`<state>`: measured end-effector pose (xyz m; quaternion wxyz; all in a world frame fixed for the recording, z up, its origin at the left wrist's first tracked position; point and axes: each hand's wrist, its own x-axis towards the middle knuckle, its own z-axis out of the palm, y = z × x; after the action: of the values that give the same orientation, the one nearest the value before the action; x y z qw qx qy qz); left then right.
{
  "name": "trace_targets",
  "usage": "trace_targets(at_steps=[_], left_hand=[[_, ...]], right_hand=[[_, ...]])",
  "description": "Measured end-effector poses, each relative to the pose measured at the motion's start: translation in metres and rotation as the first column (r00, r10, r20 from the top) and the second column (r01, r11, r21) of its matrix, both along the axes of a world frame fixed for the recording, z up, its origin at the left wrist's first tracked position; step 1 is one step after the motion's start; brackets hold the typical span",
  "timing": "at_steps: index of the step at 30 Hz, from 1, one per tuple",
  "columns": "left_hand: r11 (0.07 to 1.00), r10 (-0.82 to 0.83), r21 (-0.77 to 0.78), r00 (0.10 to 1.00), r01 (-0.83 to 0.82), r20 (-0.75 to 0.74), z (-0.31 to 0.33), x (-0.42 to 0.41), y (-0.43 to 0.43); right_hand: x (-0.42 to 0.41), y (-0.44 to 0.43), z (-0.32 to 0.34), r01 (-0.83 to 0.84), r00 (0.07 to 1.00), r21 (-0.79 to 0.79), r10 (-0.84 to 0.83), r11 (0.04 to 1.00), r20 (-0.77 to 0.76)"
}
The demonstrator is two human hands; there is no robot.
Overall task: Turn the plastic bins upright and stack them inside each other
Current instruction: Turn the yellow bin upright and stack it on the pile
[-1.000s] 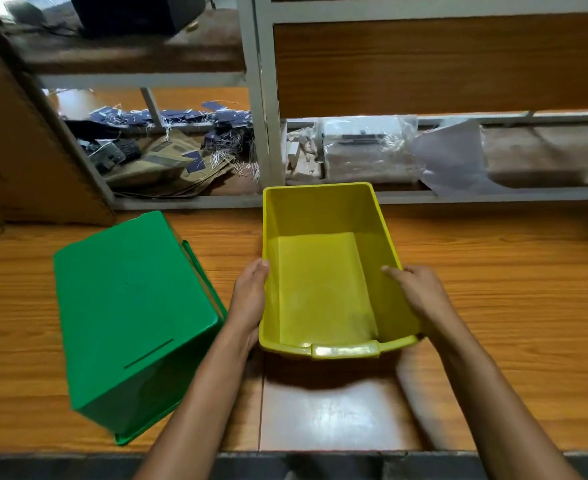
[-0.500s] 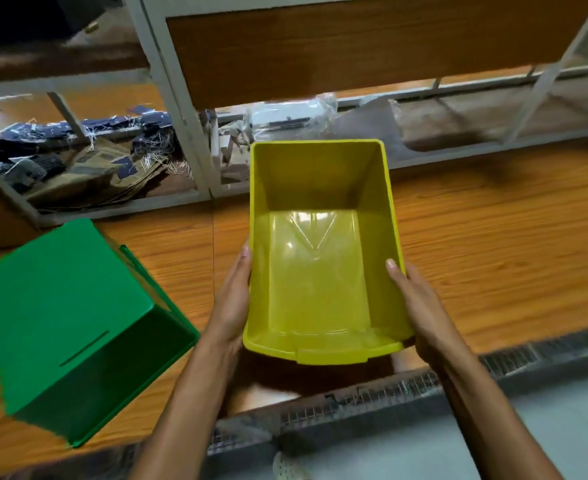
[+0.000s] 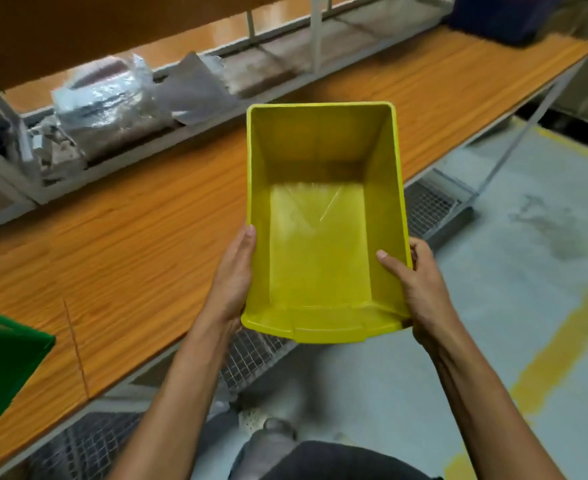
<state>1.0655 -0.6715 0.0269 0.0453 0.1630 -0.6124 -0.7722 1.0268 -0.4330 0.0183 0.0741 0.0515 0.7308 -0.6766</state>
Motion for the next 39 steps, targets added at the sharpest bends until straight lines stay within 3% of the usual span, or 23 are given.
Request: trace_targets(at_steps=[11, 15, 23, 28, 39], left_hand=[[0.941, -0.338, -0.007, 0.938, 0.34, 0.077, -0.009, -0.071, 0.132], [0.884, -0.464, 0.013, 0.875, 0.467, 0.138, -0.02, -0.12, 0.174], [0.732, -0.667, 0.032, 0.707, 0.68, 0.236, -0.05, -0.255, 0.254], [0.641, -0.759, 0.037, 0.626, 0.766, 0.182, -0.047, -0.341, 0.313], [0.561, -0.821, 0.03, 0.552, 0.827, 0.146, -0.042, -0.492, 0.449]], right_hand=[[0.009, 0.136, -0.021, 0.35, 0.935, -0.045, -0.345, 0.936, 0.081], [-0.015, 0.173, -0.034, 0.45, 0.889, -0.012, -0.447, 0.893, 0.098], [-0.102, 0.232, -0.059, 0.665, 0.728, 0.065, -0.666, 0.744, 0.161], [-0.173, 0.28, -0.053, 0.735, 0.656, 0.102, -0.741, 0.67, 0.141], [-0.298, 0.398, -0.05, 0.817, 0.568, 0.037, -0.814, 0.575, 0.118]])
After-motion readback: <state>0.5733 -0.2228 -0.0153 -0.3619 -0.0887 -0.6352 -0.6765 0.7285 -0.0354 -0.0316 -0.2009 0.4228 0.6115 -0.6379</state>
